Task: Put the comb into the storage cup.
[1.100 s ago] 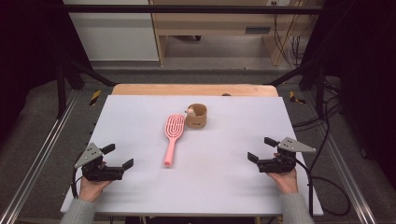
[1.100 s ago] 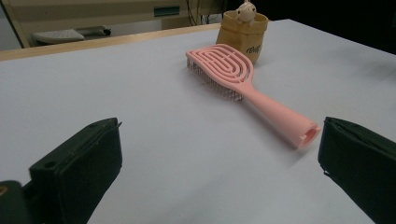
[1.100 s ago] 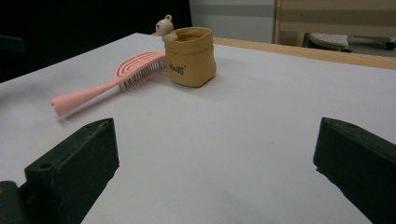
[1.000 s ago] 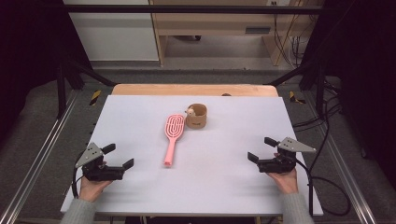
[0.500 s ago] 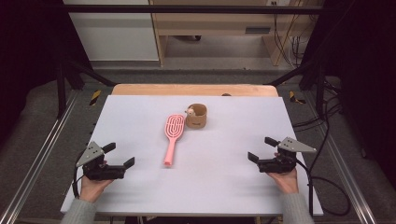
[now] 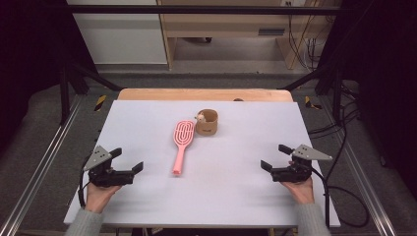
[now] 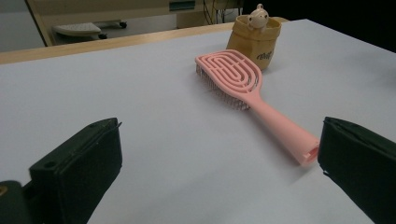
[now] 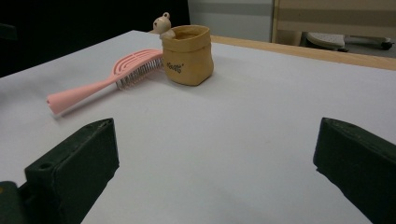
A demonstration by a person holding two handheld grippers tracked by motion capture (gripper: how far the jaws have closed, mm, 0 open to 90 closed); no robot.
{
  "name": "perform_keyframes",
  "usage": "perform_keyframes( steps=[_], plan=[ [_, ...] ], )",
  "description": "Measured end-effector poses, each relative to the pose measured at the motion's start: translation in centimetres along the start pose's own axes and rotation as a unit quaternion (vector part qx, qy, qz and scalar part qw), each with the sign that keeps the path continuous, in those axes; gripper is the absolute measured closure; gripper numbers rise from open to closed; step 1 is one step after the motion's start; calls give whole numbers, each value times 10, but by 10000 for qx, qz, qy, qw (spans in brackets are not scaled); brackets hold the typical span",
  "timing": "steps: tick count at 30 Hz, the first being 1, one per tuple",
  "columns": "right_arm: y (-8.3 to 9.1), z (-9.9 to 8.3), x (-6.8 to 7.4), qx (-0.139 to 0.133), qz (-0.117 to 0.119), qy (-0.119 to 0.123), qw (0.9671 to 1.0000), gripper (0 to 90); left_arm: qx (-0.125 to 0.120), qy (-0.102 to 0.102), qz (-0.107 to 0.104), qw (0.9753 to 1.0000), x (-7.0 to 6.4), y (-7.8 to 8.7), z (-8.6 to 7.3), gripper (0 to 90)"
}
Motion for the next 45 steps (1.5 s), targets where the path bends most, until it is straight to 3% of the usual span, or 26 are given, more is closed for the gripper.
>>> perform_keyframes(
  steps=[19, 27, 45],
  plan=[
    [1, 1, -1, -17, -32, 7, 10000, 5, 270, -69, 142, 9995, -6, -5, 17, 0],
    [0, 0, -1, 23, -49, 21, 10000, 5, 489, -170, 128, 9986, -11, -14, 27, 0],
    [0, 0, -2, 68, -34, 24, 10000, 5, 653, -357, 65, 9972, -24, -30, 50, 0]
  ],
)
Point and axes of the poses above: each handheld gripper's, and its own axes: y roughly backward along the jaws, z roughly out of its top, x roughly to its left, the point moved 3 cm from there along -y, roughly forward along the jaws, and after that the axes turned 8 degrees about z, right-handed, at the moved point
